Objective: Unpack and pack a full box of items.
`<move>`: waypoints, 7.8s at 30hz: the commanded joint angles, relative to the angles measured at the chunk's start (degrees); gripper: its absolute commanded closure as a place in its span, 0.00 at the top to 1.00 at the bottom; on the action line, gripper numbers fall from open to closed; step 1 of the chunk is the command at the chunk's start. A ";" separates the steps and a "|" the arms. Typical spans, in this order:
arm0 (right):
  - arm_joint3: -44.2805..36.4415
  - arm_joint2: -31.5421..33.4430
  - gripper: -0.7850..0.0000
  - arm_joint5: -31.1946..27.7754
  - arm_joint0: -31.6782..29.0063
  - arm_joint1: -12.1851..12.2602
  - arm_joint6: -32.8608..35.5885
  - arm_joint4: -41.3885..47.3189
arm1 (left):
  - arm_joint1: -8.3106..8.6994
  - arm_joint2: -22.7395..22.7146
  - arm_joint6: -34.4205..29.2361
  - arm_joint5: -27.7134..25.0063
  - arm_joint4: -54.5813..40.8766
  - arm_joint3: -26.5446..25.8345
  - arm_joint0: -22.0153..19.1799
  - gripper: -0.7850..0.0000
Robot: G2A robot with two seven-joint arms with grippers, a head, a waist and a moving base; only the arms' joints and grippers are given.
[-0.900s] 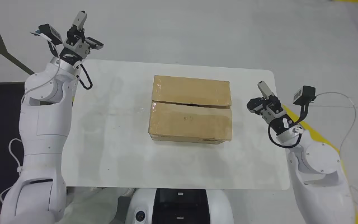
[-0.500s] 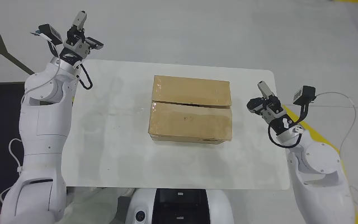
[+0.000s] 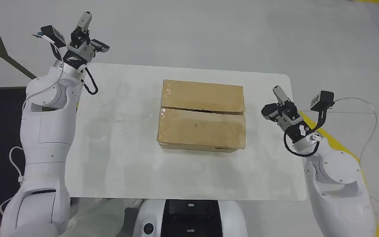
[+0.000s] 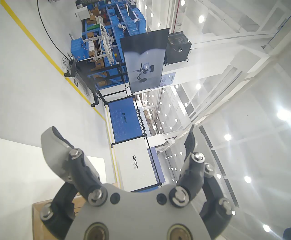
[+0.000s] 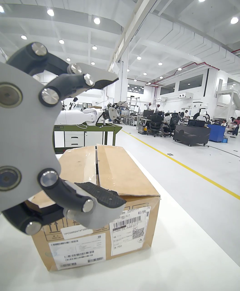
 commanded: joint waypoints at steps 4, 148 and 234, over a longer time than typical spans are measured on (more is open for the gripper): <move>0.00 0.00 1.00 0.00 0.00 0.00 0.00 0.00 | 0.00 0.00 0.00 0.00 0.00 0.00 0.00 1.00; 13.35 -30.29 1.00 7.01 21.69 6.25 57.23 -9.51 | 0.00 0.00 0.00 0.00 0.00 0.00 0.00 1.00; 11.38 1.60 1.00 -7.35 5.68 11.11 35.78 11.97 | 0.00 0.00 0.00 0.00 0.00 0.00 0.00 1.00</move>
